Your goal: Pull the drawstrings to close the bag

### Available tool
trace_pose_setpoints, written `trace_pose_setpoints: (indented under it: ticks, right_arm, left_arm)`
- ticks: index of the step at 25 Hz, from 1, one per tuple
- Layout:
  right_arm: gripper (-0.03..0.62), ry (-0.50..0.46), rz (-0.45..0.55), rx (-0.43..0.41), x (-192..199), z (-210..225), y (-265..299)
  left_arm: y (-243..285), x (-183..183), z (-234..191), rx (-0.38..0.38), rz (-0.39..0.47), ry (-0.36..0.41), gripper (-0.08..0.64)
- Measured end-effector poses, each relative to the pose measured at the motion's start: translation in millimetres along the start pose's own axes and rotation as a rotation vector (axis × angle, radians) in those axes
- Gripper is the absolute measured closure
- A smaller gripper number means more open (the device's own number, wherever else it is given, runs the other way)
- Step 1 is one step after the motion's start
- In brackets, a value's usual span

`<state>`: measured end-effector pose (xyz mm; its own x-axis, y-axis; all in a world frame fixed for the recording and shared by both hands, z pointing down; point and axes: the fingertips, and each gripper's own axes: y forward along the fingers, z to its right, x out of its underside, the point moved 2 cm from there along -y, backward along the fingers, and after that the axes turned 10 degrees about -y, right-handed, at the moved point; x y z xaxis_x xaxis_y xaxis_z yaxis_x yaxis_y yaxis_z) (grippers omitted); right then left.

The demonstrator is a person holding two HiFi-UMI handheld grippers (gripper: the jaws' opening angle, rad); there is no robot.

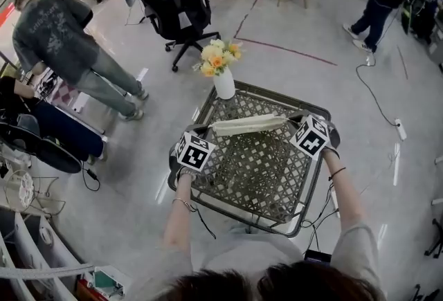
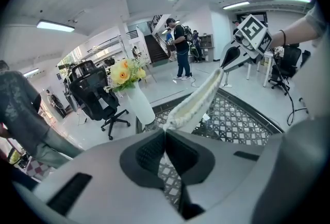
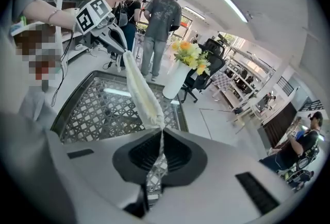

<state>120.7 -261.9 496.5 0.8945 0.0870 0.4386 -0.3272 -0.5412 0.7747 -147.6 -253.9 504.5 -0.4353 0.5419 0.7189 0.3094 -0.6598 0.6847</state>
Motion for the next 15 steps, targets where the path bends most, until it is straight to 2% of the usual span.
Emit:
trace_pose_setpoints:
  ticks: [15]
  right_arm:
    - [0.569,-0.045,0.089,0.225,-46.3,62.1,-40.1]
  left_arm:
    - [-33.4,-72.1,-38.4,-0.121,0.169,0.016,0.532]
